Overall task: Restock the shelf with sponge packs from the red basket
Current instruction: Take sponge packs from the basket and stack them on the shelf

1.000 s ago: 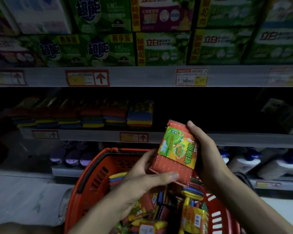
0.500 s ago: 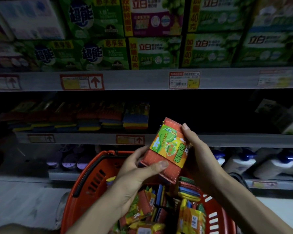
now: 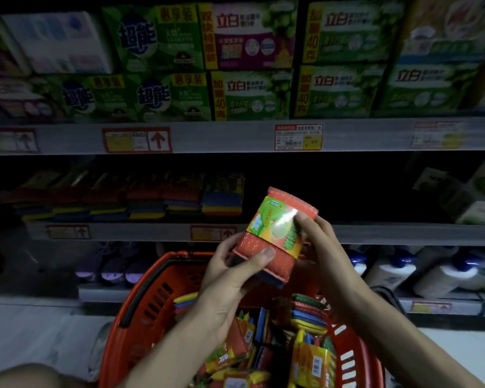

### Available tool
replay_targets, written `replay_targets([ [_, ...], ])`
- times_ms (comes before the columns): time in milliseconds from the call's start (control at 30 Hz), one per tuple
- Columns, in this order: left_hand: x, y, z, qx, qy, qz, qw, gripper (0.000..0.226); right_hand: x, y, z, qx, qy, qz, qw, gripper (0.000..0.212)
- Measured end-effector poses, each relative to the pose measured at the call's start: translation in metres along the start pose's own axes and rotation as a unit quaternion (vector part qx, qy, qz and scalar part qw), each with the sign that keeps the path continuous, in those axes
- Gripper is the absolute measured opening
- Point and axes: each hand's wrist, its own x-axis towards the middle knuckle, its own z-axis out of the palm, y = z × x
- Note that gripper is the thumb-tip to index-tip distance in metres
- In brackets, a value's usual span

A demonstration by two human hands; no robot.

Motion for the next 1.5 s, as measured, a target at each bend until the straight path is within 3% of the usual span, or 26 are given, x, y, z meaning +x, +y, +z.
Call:
replay_targets([
  [100, 0.006, 0.003, 0.003, -0.007, 0.046, 0.04, 0.998, 0.08, -0.015, 0.006, -0.003, -0.036, 0.058, -0.017, 0.998, 0.069],
  [233, 0.017, 0.001, 0.005, 0.018, 0.088, 0.077, 0.993, 0.079, -0.036, 0.011, 0.005, -0.07, 0.039, -0.057, 0.995, 0.035],
  [300, 0.02, -0.002, 0.009, 0.061, 0.096, 0.1, 0.988, 0.078, -0.037, 0.014, 0.01, -0.068, 0.042, -0.066, 0.995, 0.028],
  [467, 0.024, -0.01, 0.014, 0.145, 0.075, 0.147, 0.976, 0.072, -0.027, 0.021, 0.004, 0.024, 0.102, 0.008, 0.994, 0.022],
  [600, 0.025, -0.014, 0.016, 0.167, 0.076, 0.161, 0.97, 0.078, -0.019, 0.022, 0.0, 0.089, 0.072, 0.067, 0.991, 0.033],
  [767, 0.027, -0.013, 0.017, 0.176, 0.084, 0.166, 0.967, 0.076, -0.011, 0.021, 0.004, 0.148, 0.06, 0.075, 0.984, 0.028],
  [933, 0.024, -0.007, 0.018, 0.211, 0.09, 0.183, 0.956, 0.051, 0.002, 0.016, 0.005, 0.189, 0.061, 0.052, 0.979, 0.025],
  [1033, 0.022, -0.006, 0.02, 0.225, 0.088, 0.185, 0.953, 0.043, 0.015, 0.016, 0.004, 0.178, 0.082, 0.032, 0.98, 0.023],
  [1500, 0.038, 0.0, 0.024, 0.206, 0.086, 0.143, 0.964, 0.054, 0.062, 0.024, 0.01, 0.005, 0.142, -0.101, 0.985, 0.013],
])
